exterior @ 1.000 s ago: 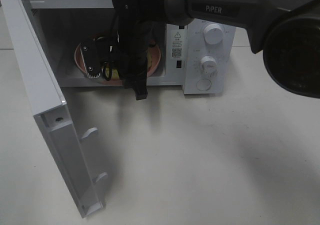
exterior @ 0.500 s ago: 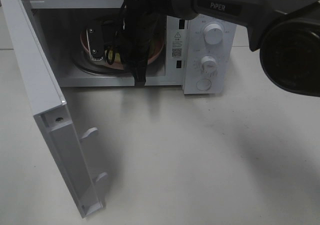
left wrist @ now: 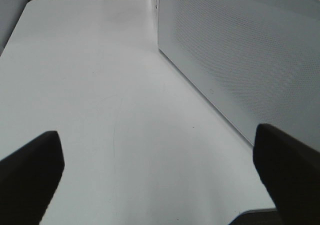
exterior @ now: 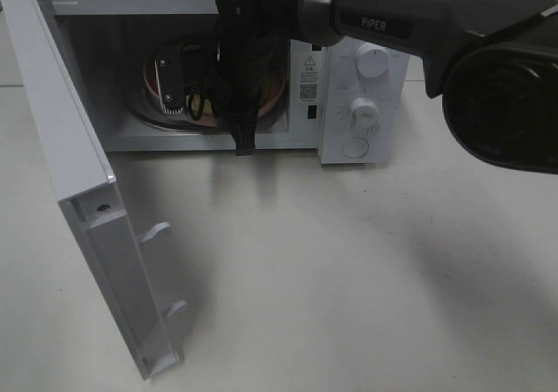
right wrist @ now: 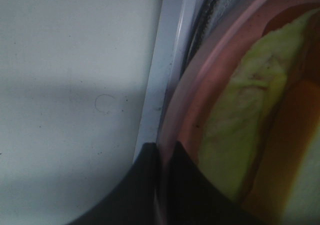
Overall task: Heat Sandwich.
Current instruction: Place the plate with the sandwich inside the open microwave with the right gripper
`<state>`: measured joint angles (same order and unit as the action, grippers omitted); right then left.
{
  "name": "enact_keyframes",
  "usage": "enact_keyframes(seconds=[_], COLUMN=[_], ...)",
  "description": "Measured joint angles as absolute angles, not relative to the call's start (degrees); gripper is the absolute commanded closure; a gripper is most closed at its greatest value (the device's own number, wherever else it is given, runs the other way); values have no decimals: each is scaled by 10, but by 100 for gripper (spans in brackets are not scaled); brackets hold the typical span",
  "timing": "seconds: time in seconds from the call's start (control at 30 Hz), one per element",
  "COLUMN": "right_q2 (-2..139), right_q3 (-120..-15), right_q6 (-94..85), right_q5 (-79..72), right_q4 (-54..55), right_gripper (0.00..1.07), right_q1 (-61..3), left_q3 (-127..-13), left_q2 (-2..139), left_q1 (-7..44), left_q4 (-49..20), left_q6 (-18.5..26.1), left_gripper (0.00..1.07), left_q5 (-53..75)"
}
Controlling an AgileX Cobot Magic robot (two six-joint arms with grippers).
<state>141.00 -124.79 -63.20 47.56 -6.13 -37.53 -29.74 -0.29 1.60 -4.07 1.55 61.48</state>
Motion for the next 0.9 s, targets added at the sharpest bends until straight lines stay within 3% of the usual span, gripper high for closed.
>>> enact_keyframes(seconds=[0.33,0.47,0.5,0.53,0.6,0.63,0.67,0.77,0.9], right_q2=[1410,1410,1410,1410,1410,1410,1410,1410,1410], right_q3=[-1249,-1251,-1251,-1251,-1251,-1251,-1251,-1251,-1251], right_q6=[-643,-641,-641,-639,-625,-625,-622,-602,-582], right_q5=[468,462,462,461,461,461,461,461,461], right_q4=[-60,-60,-60,-60,-60,-60,-60,-60,-60], right_gripper=[96,75,75,63,50,50,40,26,26], right_q1=[-375,-375,-375,-375,-375,-375,-375,-375,-375], left_q3=[-297,-297,-297,-297,-297,-297,-297,-297,-297], left_q2=[-3,-3,-3,-3,-3,-3,-3,-3,-3], left_q1=[16,16,16,16,16,16,16,16,16], left_q4=[-41,-41,-41,-41,-41,-41,-41,-40,-40], left_q6=[15,15,15,15,15,15,15,15,15], left_gripper=[9,9,9,9,9,9,9,9,9], left_q5=[615,615,615,615,615,615,615,615,615])
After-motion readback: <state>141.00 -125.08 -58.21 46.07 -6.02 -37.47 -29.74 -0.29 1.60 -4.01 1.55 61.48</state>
